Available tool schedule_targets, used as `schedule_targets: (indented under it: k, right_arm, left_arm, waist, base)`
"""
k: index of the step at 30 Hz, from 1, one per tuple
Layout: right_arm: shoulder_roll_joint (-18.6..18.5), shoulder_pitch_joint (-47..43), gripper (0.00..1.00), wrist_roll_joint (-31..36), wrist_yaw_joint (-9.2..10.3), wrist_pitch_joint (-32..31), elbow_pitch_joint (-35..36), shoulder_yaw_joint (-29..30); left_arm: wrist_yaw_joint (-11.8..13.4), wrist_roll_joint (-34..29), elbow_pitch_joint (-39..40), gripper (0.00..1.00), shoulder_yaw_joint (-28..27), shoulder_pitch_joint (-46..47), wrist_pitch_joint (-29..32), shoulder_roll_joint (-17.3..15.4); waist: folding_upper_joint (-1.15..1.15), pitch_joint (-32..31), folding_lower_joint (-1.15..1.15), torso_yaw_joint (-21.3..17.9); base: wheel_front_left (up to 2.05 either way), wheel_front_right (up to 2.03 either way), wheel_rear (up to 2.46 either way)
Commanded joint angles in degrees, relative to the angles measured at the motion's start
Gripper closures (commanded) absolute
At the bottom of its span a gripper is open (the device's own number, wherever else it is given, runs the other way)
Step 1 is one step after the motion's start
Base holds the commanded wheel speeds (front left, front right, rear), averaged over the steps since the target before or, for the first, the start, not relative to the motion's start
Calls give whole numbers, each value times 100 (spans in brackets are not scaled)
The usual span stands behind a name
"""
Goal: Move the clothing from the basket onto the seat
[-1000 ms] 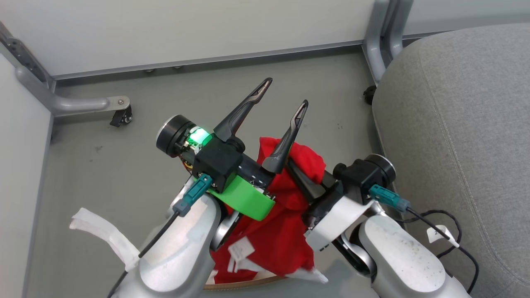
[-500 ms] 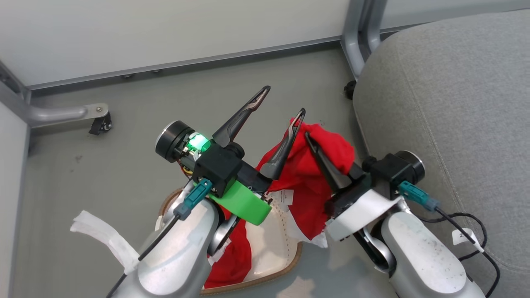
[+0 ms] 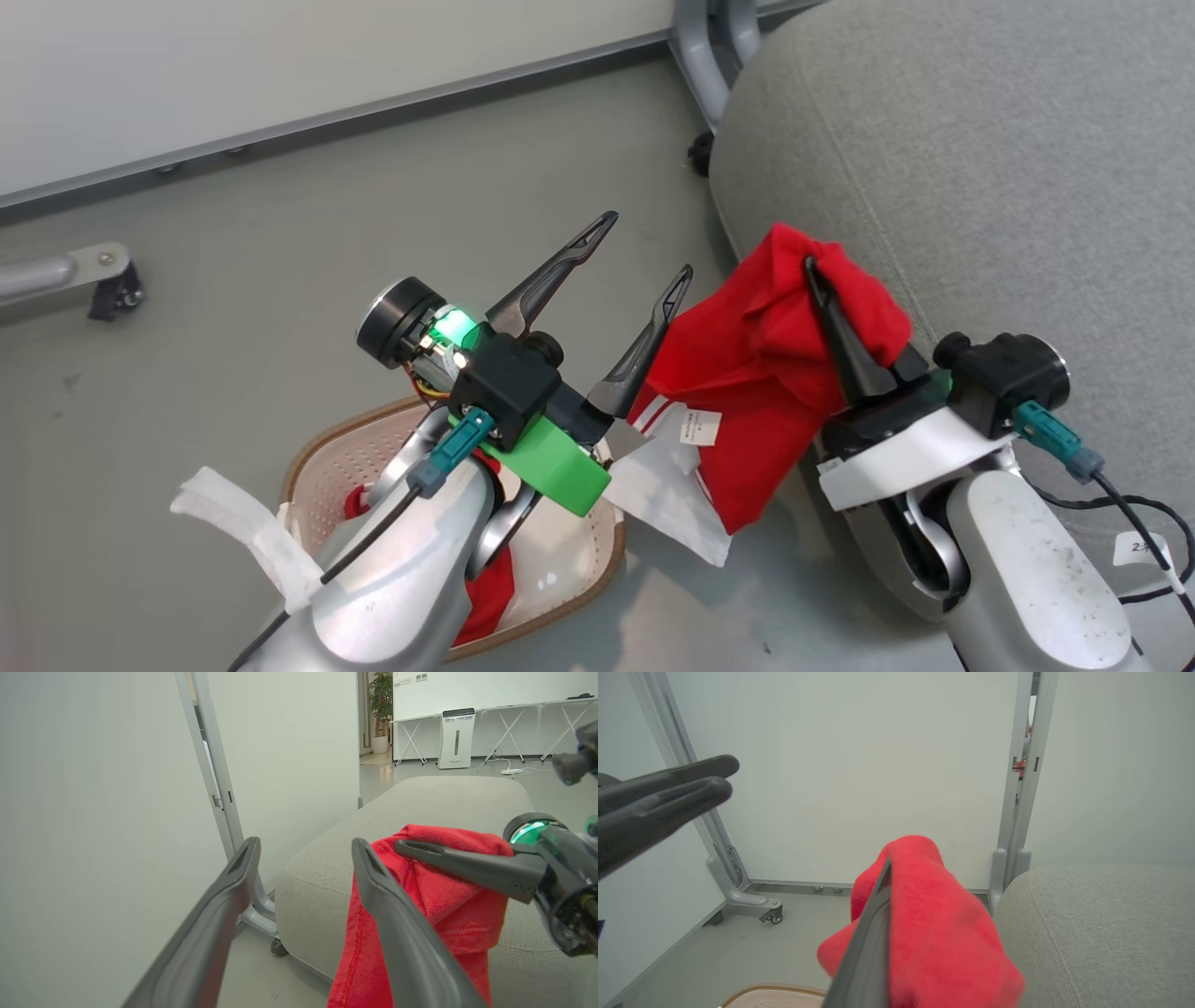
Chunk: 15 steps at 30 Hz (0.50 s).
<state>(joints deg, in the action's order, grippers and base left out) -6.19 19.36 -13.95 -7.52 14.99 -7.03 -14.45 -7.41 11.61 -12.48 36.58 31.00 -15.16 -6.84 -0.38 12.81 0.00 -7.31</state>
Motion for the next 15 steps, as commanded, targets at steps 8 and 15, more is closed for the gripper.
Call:
schedule_targets:
  k: [8, 15]
  right_arm:
    - [19, -210, 100, 103, 6, 23, 202, 344]
    - [46, -263, 100, 126, 6, 23, 293, 476]
  left_arm:
    - [-11, 61, -122, 0, 148, 190, 1, -105]
    - [-10, 42, -180, 0, 178, 245, 1, -109]
  waist:
    - [38, 308, 0, -587]
    - [38, 422, 0, -775]
  base:
    - [0, 0, 0]
    - [0, 0, 0]
